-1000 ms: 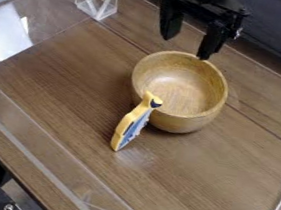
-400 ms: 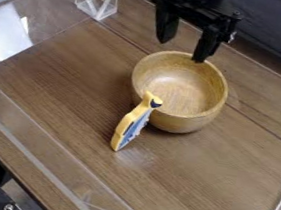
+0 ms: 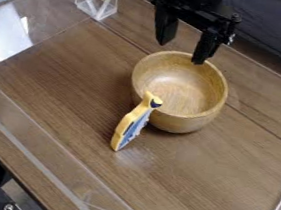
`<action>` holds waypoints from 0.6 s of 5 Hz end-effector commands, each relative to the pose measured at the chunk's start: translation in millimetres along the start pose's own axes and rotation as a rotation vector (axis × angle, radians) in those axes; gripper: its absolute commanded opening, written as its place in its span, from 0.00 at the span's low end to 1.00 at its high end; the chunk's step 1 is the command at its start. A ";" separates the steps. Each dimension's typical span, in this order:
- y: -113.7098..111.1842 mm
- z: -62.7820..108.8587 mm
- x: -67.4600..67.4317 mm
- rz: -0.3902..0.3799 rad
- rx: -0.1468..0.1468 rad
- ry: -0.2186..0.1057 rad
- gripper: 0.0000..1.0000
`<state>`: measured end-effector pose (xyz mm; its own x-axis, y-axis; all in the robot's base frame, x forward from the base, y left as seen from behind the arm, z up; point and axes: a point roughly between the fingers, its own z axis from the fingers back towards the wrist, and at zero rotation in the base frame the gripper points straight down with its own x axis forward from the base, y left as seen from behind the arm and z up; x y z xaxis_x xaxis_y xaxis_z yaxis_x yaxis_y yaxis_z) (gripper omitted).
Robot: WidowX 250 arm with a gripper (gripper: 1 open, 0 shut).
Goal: Put the blue fish in the brown bowl
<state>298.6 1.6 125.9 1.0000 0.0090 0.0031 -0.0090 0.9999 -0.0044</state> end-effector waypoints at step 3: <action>-2.1 18.2 3.0 -0.011 0.012 -0.070 1.00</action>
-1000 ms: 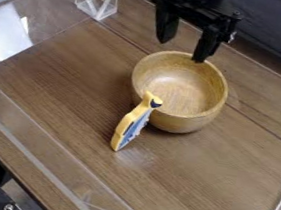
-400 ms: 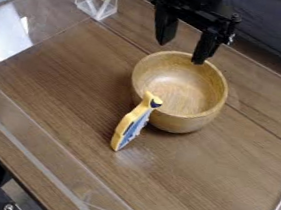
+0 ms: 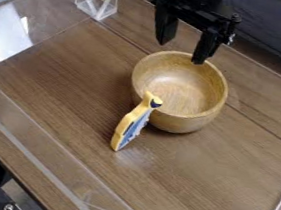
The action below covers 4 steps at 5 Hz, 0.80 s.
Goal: Put the blue fish in the brown bowl
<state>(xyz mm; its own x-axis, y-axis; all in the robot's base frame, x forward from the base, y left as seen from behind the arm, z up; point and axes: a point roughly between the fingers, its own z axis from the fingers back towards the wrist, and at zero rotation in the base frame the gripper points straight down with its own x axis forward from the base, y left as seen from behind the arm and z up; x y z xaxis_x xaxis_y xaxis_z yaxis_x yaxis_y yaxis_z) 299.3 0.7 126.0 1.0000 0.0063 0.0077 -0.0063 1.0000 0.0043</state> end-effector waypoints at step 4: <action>-2.9 23.3 1.0 -0.014 -0.005 -0.065 1.00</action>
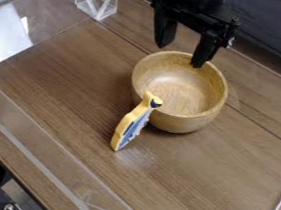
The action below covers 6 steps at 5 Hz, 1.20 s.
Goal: Put the blue fish in the brown bowl
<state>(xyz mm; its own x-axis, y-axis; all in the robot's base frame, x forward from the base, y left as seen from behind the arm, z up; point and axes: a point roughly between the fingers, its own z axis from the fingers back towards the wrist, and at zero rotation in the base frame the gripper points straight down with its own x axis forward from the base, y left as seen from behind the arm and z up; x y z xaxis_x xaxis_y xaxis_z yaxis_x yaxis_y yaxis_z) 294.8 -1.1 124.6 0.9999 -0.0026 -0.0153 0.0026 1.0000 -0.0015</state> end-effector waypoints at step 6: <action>-3.1 -8.2 -17.9 0.038 0.000 -0.012 1.00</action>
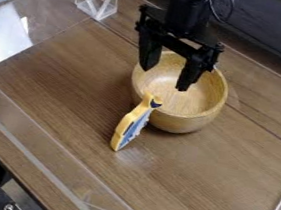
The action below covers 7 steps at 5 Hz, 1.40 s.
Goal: Put the blue fish in the brown bowl
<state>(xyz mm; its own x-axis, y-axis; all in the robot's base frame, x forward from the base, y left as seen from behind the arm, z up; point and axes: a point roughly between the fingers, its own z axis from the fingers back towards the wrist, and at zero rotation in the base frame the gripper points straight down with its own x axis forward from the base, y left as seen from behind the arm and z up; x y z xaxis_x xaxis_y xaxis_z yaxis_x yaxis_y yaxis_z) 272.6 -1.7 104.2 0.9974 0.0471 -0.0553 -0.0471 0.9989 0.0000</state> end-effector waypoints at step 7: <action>1.2 -16.7 -32.7 0.047 -0.004 0.010 1.00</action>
<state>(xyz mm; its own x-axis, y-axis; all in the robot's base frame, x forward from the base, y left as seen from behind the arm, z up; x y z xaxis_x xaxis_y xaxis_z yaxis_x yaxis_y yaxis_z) 234.1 -1.8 77.4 0.9883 0.0950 -0.1195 -0.0951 0.9955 0.0048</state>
